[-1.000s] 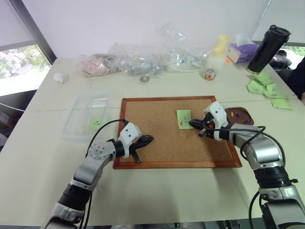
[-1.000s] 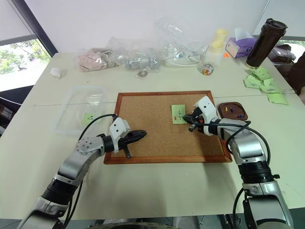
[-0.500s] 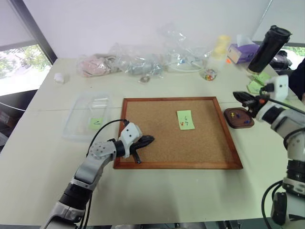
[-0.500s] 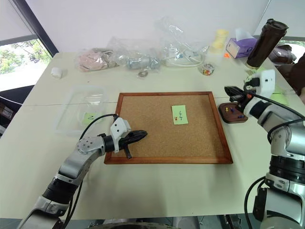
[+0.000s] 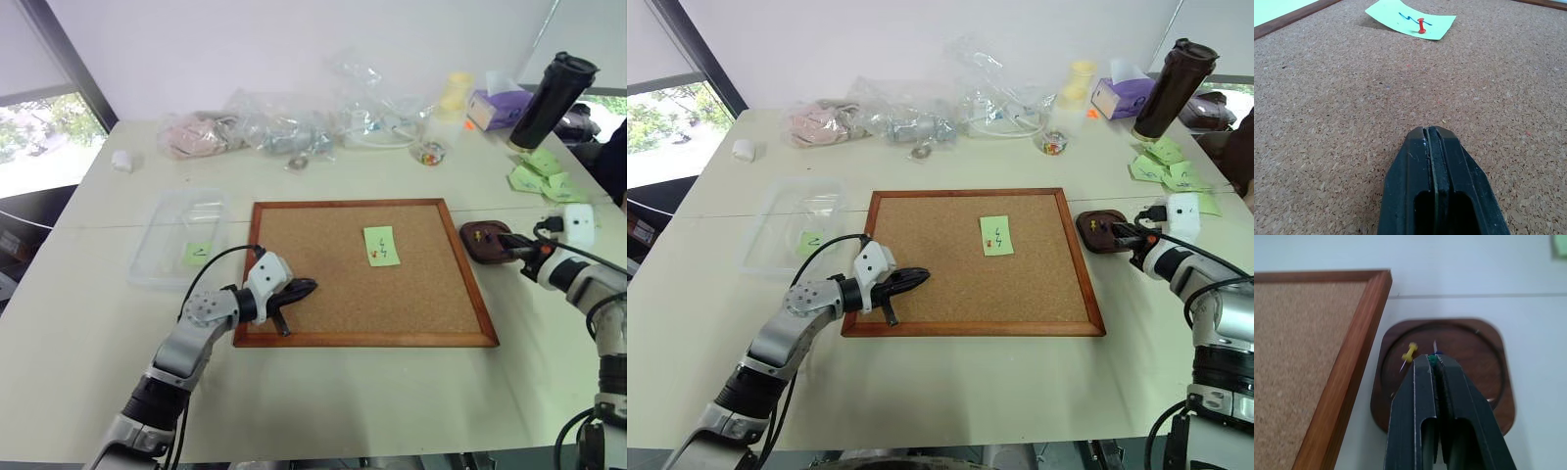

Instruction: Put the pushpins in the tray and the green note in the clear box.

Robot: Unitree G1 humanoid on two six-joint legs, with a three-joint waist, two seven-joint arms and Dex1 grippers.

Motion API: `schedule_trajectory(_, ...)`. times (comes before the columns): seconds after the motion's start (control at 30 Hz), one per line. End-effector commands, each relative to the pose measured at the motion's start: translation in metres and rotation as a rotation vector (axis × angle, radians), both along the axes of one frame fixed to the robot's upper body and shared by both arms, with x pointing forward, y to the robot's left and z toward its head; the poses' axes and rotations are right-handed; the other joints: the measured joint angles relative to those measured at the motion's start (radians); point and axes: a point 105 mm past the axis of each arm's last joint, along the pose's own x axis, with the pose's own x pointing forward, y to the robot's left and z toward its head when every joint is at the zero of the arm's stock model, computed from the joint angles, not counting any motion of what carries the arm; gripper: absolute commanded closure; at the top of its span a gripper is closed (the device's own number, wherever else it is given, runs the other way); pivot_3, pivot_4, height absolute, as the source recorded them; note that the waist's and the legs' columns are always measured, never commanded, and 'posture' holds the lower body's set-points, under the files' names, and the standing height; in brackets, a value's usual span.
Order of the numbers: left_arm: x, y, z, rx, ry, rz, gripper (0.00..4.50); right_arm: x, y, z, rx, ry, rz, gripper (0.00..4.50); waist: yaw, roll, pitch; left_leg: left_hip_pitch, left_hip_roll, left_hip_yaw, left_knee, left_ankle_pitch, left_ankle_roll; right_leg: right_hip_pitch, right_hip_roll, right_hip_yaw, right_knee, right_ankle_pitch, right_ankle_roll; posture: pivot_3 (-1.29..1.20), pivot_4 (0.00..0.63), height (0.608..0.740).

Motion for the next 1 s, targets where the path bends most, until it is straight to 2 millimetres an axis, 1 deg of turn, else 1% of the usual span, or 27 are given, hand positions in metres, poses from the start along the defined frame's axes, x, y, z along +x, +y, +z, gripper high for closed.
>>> schedule_trajectory(0.03,-0.011,0.003,-0.028,0.059,0.1,-0.007,4.5,0.002,0.002,0.006,-0.011,-0.033,0.005,4.43,-0.001,0.0,0.0,0.0,0.0,0.0,0.0,0.0,0.0,0.0,0.0,0.0,0.0,0.0,0.0,0.0,0.15,0.74)
schedule_trajectory(0.2,-0.011,0.004,-0.027,0.059,0.101,-0.003,4.5,0.0,0.005,0.0,-0.011,-0.012,0.023,4.43,-0.001,0.0,0.0,0.0,0.0,0.0,0.0,0.0,0.0,0.0,0.0,0.0,0.0,0.0,0.0,0.0,0.15,0.74)
schedule_trajectory(0.4,-0.012,0.007,-0.028,0.065,0.103,0.003,4.5,0.0,0.006,-0.001,-0.003,-0.008,0.038,4.43,-0.003,0.0,0.0,0.0,0.0,0.0,0.0,0.0,0.0,0.0,0.0,0.0,0.0,0.0,0.0,0.0,0.15,0.74)
schedule_trajectory(0.47,-0.012,0.006,-0.028,0.065,0.101,0.003,4.5,0.002,0.006,0.0,-0.004,-0.019,0.032,3.89,-0.003,0.0,0.0,0.0,0.0,0.0,0.0,0.0,0.0,0.0,0.0,0.0,0.0,0.0,0.0,0.0,0.15,0.74)
schedule_trajectory(0.53,-0.011,0.006,-0.027,0.064,0.099,0.003,4.5,0.003,0.004,0.001,-0.008,-0.023,0.022,3.08,-0.003,0.0,0.0,0.0,0.0,0.0,0.0,0.0,0.0,0.0,0.0,0.0,0.0,0.0,0.0,0.0,0.15,0.74)
schedule_trajectory(0.63,-0.011,0.005,-0.027,0.063,0.097,0.003,4.5,0.004,0.004,0.003,-0.009,-0.026,0.025,1.59,-0.003,0.0,0.0,0.0,0.0,0.0,0.0,0.0,0.0,-0.001,0.0,0.0,0.0,0.0,0.0,0.0,0.15,0.74)
schedule_trajectory(0.77,-0.011,0.005,-0.027,0.063,0.096,0.002,4.5,0.004,0.001,0.004,-0.014,-0.031,0.017,1.59,-0.002,0.001,0.0,0.0,0.0,0.0,0.0,0.0,0.0,-0.001,0.0,0.0,0.0,0.0,0.0,0.0,0.15,0.74)
schedule_trajectory(0.87,-0.011,0.004,-0.027,0.062,0.097,0.0,4.5,0.004,0.003,0.01,-0.008,-0.052,0.027,1.59,-0.002,0.001,0.0,0.0,0.0,0.0,0.0,0.0,0.0,-0.001,0.0,0.0,0.0,0.0,0.0,0.0,0.15,0.74)
schedule_trajectory(0.97,-0.011,0.004,-0.027,0.061,0.097,-0.001,4.5,0.005,0.015,0.024,0.011,-0.092,0.079,1.59,-0.003,0.001,0.0,0.0,0.0,0.0,0.0,0.0,0.0,-0.001,0.0,0.0,0.0,0.0,0.0,0.0,0.15,0.74)
schedule_trajectory(1.0,-0.011,0.004,-0.027,0.061,0.097,-0.001,4.5,0.005,0.025,0.032,0.017,-0.113,0.124,1.59,-0.003,0.001,-0.001,0.0,0.0,0.0,0.0,0.0,0.0,-0.001,0.0,0.0,0.0,0.0,0.0,0.0,0.15,0.74)
